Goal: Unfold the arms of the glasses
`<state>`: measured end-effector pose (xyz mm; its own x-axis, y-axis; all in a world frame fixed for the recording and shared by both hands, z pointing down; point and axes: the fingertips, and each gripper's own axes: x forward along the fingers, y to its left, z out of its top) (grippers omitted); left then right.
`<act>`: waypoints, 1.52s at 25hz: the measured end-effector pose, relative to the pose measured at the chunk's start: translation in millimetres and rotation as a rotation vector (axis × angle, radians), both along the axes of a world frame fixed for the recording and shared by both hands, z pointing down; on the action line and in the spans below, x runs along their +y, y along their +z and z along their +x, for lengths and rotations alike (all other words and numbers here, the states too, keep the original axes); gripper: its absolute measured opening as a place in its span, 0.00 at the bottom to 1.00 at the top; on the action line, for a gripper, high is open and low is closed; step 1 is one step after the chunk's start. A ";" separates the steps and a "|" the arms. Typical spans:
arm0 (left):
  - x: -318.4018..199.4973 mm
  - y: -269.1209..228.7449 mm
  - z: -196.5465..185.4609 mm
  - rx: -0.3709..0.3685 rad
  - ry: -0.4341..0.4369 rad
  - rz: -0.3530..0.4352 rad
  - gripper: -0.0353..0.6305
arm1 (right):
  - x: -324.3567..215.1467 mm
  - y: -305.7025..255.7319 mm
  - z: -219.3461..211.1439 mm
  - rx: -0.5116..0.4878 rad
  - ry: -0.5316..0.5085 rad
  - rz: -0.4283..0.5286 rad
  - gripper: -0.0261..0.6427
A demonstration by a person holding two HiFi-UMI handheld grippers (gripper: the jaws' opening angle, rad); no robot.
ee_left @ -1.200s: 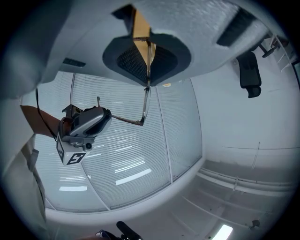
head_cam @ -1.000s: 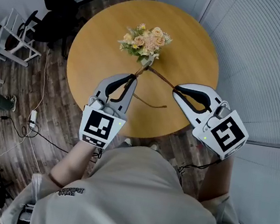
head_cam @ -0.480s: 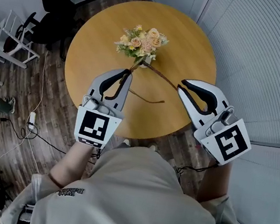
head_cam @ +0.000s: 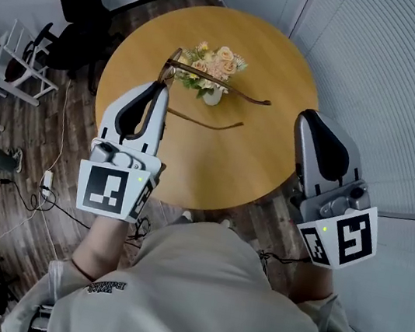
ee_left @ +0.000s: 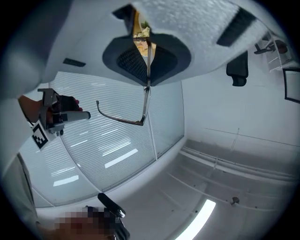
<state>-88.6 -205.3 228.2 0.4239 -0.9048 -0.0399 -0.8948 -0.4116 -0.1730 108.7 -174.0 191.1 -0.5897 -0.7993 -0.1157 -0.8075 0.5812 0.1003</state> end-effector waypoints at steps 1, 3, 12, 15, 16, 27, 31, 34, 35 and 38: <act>1.7 -4.0 -2.0 0.000 -0.001 0.015 0.11 | 1.8 -0.6 1.0 0.006 0.025 0.008 0.10; 6.1 -10.6 -3.5 0.005 -0.003 0.034 0.11 | 6.5 0.3 0.1 0.010 0.057 0.019 0.10; 19.9 4.6 -2.1 0.010 0.009 -0.008 0.11 | 17.4 31.8 -10.7 0.021 0.066 -0.067 0.10; 21.4 16.6 -5.6 0.004 0.004 -0.032 0.11 | 16.2 42.1 -7.6 0.018 0.074 -0.096 0.10; 21.6 19.9 -6.7 0.002 0.003 -0.039 0.11 | 15.8 44.6 -6.6 0.018 0.077 -0.104 0.10; 20.2 33.3 -17.2 0.004 -0.008 -0.062 0.11 | 14.4 55.9 1.2 0.061 0.098 -0.134 0.10; 20.5 32.7 -18.0 0.003 -0.002 -0.064 0.11 | 14.7 53.6 0.6 0.061 0.101 -0.131 0.10; 20.1 33.0 -17.5 0.002 0.000 -0.066 0.11 | 14.1 53.7 2.5 0.065 0.103 -0.131 0.10; 20.1 33.5 -17.1 0.001 0.001 -0.067 0.11 | 13.9 53.8 3.7 0.065 0.105 -0.132 0.10; 20.9 33.7 -16.6 0.002 0.004 -0.073 0.11 | 13.6 53.5 6.4 0.059 0.114 -0.134 0.10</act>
<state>-105.1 -184.4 261.9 0.4275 -0.9037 0.0254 -0.8934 -0.4266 -0.1407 115.1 -160.5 244.7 -0.4972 -0.8672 0.0278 -0.8639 0.4978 0.0771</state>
